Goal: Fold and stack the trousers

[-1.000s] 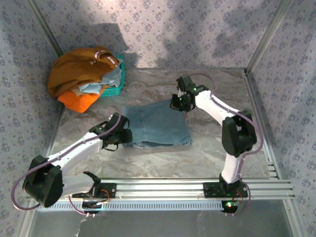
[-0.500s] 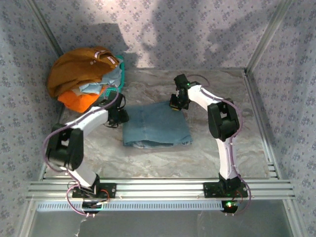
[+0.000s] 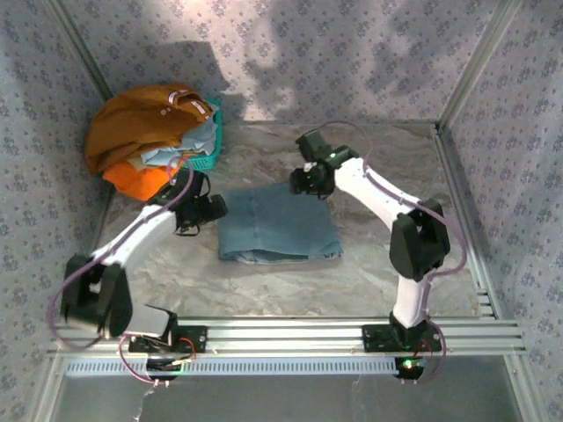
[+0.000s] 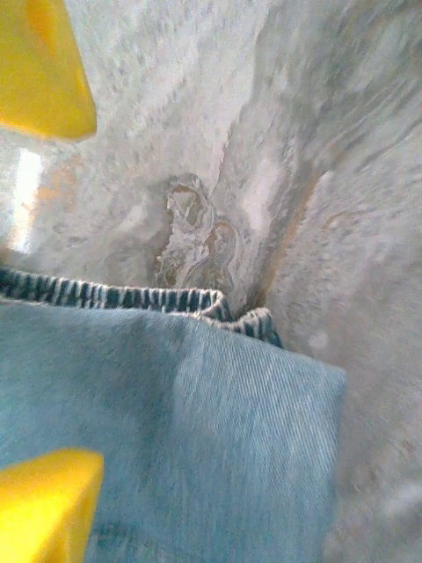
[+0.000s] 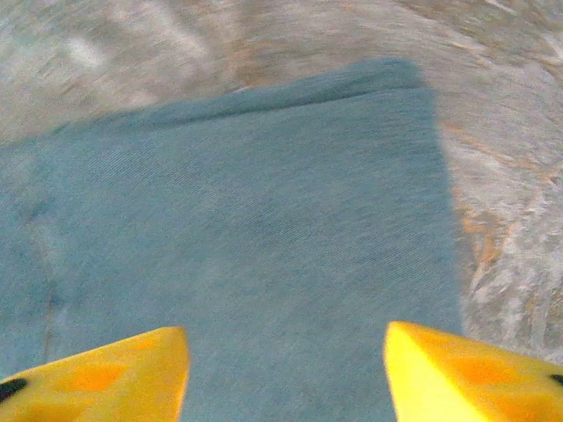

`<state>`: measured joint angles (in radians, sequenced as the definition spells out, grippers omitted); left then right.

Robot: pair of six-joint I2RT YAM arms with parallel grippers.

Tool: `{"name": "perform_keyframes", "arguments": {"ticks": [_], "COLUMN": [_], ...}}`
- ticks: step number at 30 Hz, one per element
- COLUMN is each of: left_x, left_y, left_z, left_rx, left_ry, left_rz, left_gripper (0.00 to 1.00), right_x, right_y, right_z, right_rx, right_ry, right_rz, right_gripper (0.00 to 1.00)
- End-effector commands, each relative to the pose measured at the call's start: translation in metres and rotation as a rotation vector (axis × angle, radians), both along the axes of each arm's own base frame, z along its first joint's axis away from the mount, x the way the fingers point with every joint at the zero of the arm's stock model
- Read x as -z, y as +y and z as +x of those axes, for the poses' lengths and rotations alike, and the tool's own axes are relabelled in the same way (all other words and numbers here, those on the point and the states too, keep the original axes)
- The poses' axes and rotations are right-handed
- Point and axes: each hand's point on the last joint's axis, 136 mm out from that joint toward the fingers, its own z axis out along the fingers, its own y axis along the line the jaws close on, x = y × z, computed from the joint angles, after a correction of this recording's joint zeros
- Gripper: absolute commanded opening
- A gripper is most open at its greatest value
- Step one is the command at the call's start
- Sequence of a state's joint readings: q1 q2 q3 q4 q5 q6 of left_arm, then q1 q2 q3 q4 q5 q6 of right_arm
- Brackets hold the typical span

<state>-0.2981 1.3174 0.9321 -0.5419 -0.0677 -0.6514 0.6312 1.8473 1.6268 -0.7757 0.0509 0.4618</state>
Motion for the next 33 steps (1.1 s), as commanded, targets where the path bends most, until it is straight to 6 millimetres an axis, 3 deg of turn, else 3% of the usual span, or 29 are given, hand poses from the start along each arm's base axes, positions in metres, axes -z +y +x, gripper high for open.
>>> {"name": "perform_keyframes", "arguments": {"ticks": [1,5,10,16,19,22,27,33], "left_x": [-0.019,-0.021,-0.013,-0.006,-0.008,-0.009,-0.011,-0.012], "left_y": [0.025,0.048,0.063,0.065,0.065,0.064,0.059,0.053], "left_z": [-0.031,-0.064,-0.091,-0.101,-0.099,-0.095,-0.087,-0.082], "left_rx": [-0.068,-0.141,-0.195,-0.201,-0.208,-0.205,-0.201,-0.198], "left_ry": [-0.018,-0.046,-0.054,-0.054,-0.056,-0.060,-0.066,-0.074], "left_rz": [0.020,0.020,0.007,-0.015,-0.027,-0.037,-0.067,-0.102], "left_gripper": [0.98,1.00,1.00,1.00,1.00,1.00,1.00,1.00], "right_x": [0.020,0.041,0.080,0.139,0.152,0.156,0.154,0.146], "right_y": [0.021,0.064,0.097,0.090,0.063,0.023,-0.058,-0.144], "right_z": [-0.050,-0.091,-0.114,-0.118,-0.103,-0.087,-0.066,-0.050], "right_rx": [-0.107,-0.178,-0.223,-0.176,-0.096,-0.005,0.171,0.233], "right_ry": [-0.005,-0.004,0.067,0.324,0.383,0.393,0.406,0.424], "right_rz": [-0.228,-0.348,-0.370,-0.258,-0.184,-0.191,-0.246,-0.317], "right_gripper": [0.69,0.74,0.82,0.79,0.76,0.76,0.75,0.73]}}
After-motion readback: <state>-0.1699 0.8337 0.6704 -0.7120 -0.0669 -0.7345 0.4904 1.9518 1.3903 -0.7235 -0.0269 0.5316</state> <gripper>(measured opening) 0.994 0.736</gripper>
